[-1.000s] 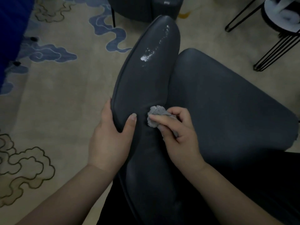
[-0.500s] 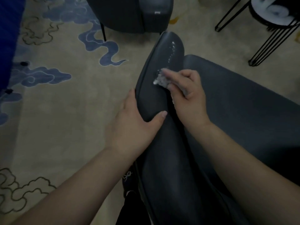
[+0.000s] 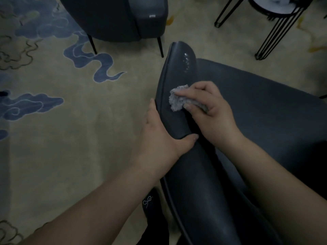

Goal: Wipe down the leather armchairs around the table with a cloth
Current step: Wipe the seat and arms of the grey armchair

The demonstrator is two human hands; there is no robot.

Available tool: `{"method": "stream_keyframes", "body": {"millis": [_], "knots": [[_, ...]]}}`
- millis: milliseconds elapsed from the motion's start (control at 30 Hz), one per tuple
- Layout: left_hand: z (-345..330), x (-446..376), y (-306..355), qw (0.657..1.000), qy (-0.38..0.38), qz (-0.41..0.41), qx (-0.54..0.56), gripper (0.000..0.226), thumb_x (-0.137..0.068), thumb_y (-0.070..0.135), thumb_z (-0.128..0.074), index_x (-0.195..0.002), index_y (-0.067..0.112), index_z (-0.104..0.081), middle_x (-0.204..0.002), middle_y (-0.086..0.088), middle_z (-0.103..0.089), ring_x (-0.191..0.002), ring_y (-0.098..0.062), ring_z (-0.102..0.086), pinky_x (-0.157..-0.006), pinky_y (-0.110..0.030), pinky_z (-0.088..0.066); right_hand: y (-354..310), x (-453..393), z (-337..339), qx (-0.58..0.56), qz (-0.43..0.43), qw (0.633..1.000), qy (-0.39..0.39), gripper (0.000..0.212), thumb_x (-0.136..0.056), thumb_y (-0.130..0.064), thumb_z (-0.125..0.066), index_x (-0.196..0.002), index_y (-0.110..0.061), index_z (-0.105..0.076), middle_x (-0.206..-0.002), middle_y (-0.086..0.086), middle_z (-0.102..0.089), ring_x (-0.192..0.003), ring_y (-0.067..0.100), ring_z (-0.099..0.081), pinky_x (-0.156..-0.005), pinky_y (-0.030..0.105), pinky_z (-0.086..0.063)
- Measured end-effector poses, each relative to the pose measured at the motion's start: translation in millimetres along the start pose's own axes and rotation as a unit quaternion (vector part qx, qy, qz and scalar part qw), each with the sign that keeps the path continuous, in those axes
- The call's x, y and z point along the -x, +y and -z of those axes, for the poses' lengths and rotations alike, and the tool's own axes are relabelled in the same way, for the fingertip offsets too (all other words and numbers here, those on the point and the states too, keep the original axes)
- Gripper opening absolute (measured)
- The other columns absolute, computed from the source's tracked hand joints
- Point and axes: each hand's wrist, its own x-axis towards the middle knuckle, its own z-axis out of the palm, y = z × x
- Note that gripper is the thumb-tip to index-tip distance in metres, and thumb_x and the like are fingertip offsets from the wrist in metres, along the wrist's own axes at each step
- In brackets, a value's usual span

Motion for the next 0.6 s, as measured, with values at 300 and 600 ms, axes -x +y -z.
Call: {"method": "stream_keyframes", "body": {"millis": [300, 600], "knots": [[-1.2, 1.6, -2.3, 1.0, 0.022, -0.008, -0.01, 0.12, -0.053, 0.055, -0.08, -0.151, 0.029, -0.015, -0.147, 0.011, -0.04, -0.13, -0.005, -0.044, -0.105, -0.033, -0.044, 2.1, -9.3, -4.4, -0.006, -0.024, 1.0, 0.017, 0.031, -0.087, -0.008, -0.06, -0.11, -0.028, -0.066, -0.106, -0.002, -0.047, -0.11, 0.014, -0.05, -0.101, 0.024, -0.039], [-0.7, 1.6, 4.3, 1.0, 0.023, 0.001, -0.01, 0.118, -0.055, 0.046, -0.082, -0.151, 0.023, -0.018, -0.147, 0.007, -0.042, -0.131, -0.009, -0.044, -0.107, -0.033, -0.041, -3.1, -21.8, 0.2, -0.038, -0.083, 0.995, 0.036, 0.026, -0.09, -0.012, -0.059, -0.11, -0.025, -0.068, -0.107, 0.0, -0.047, -0.098, 0.0, -0.051, -0.094, 0.012, -0.039]]}}
